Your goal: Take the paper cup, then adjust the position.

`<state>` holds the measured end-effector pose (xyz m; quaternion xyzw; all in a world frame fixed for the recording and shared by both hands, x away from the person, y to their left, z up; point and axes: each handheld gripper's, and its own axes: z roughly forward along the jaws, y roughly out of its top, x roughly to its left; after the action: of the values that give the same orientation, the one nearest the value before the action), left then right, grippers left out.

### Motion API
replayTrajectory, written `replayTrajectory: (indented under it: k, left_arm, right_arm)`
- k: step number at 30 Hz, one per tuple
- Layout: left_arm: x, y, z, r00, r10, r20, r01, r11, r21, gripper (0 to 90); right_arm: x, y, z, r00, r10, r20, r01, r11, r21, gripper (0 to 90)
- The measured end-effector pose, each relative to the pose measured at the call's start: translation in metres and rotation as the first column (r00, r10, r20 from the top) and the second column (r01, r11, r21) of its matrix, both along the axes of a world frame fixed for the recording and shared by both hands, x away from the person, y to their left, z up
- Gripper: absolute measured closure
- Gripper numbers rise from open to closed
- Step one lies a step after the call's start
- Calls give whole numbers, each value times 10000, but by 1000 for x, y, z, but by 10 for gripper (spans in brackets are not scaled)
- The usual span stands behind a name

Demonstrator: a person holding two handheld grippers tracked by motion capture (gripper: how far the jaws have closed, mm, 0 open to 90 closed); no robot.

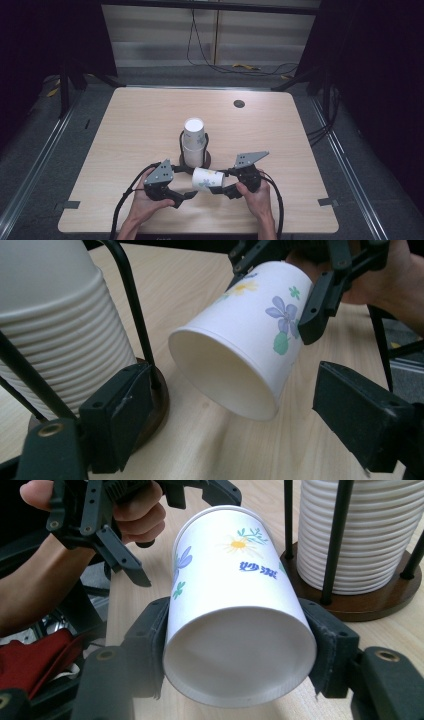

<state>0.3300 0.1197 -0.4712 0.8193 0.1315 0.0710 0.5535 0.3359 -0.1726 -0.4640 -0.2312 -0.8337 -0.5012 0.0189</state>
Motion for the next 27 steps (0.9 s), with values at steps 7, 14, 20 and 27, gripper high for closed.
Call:
replayTrajectory:
  k: [7,14,20,27]
  left_arm:
    - [2,2,-2,9999,120,-88,-123,9992,-382,158]
    - [1,3,-3,9998,173,-4,-173,9982,-572,158]
    - [-2,11,-8,9994,297,-178,-311,9955,-895,157]
    - [-3,14,-6,9994,345,-94,-354,9931,-1121,157]
  right_arm:
    - [-1,-3,-4,9996,-204,170,197,9990,389,364]
    - [-2,-5,-8,9989,-299,348,266,9954,918,363]
    - [-4,-2,-11,9987,-197,465,145,9938,1105,364]
    - [-3,0,-12,9984,-140,555,65,9910,1336,364]
